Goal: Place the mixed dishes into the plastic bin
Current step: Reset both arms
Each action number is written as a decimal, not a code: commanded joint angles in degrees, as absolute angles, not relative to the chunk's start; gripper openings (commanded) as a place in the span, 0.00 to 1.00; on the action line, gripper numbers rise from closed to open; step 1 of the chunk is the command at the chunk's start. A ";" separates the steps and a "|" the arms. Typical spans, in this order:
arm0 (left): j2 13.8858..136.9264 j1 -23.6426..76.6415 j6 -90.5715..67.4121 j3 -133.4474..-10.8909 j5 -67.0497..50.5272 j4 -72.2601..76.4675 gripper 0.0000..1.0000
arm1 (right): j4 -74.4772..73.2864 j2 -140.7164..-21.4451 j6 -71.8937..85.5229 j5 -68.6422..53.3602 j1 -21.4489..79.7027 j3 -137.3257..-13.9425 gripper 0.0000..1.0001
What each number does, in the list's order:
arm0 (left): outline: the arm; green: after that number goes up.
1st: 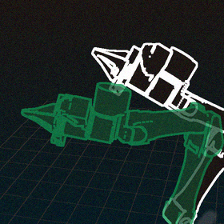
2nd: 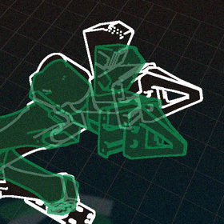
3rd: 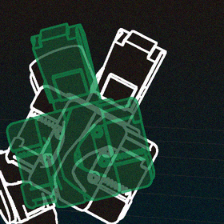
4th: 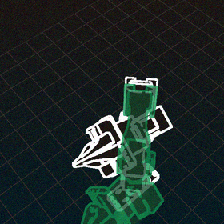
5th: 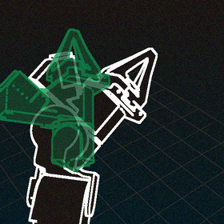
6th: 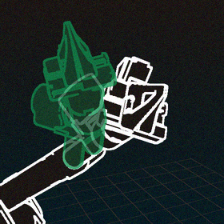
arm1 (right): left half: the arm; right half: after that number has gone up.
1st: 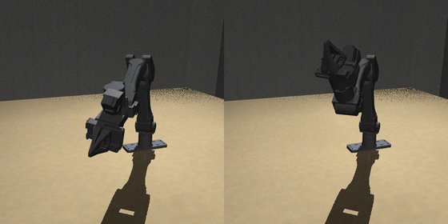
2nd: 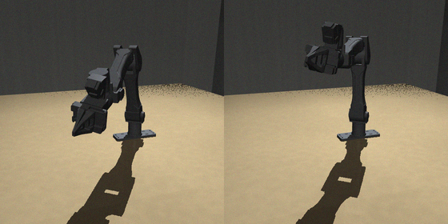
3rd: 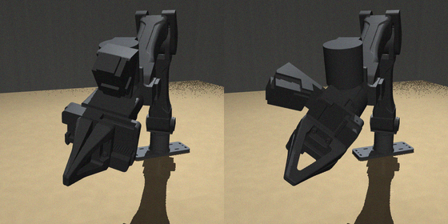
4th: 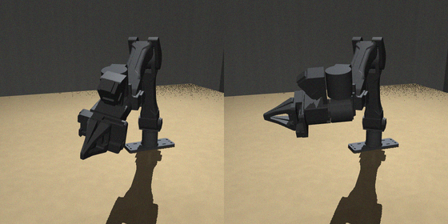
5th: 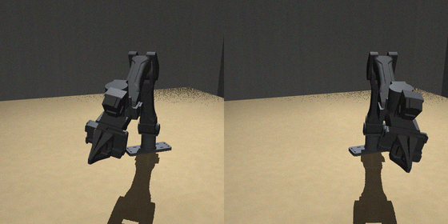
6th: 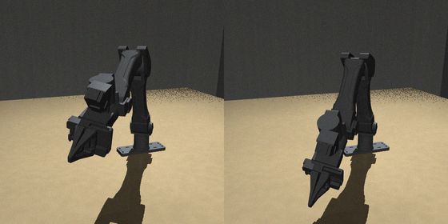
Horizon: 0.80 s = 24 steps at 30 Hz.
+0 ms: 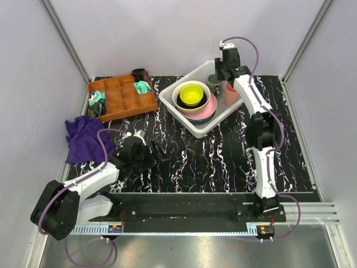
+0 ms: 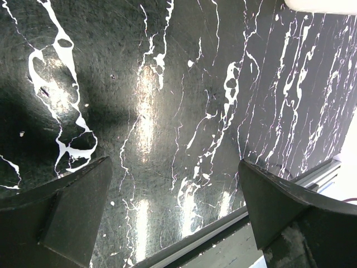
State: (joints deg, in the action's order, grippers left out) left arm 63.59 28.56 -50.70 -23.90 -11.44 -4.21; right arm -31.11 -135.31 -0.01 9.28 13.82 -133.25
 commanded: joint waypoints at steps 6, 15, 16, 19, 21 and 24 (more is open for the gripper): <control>59.95 28.39 -48.52 -28.38 -10.02 -7.73 0.99 | -19.87 -105.58 9.05 0.89 15.38 -110.41 0.70; 47.04 28.30 -45.35 -36.38 -0.28 -22.13 0.99 | -17.76 -80.53 14.23 -9.93 16.17 -83.43 1.00; 45.54 28.39 -45.26 -37.60 2.61 -24.93 0.99 | -17.58 -78.42 15.28 -9.50 17.48 -80.89 1.00; 38.09 28.30 -45.44 -39.45 6.49 -29.77 0.99 | -18.10 -68.25 18.61 -7.22 20.20 -72.27 1.00; 35.08 28.39 -45.35 -39.73 8.08 -32.76 0.99 | -18.72 -63.66 20.91 -5.98 22.57 -65.85 1.00; 29.63 28.30 -44.65 -39.03 11.51 -36.80 0.99 | -22.75 -56.27 25.83 0.69 30.30 -60.13 1.00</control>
State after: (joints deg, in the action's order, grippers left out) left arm 34.74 28.51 -46.35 -37.93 4.03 -28.51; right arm -19.75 -64.42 18.76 -5.04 23.29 -65.54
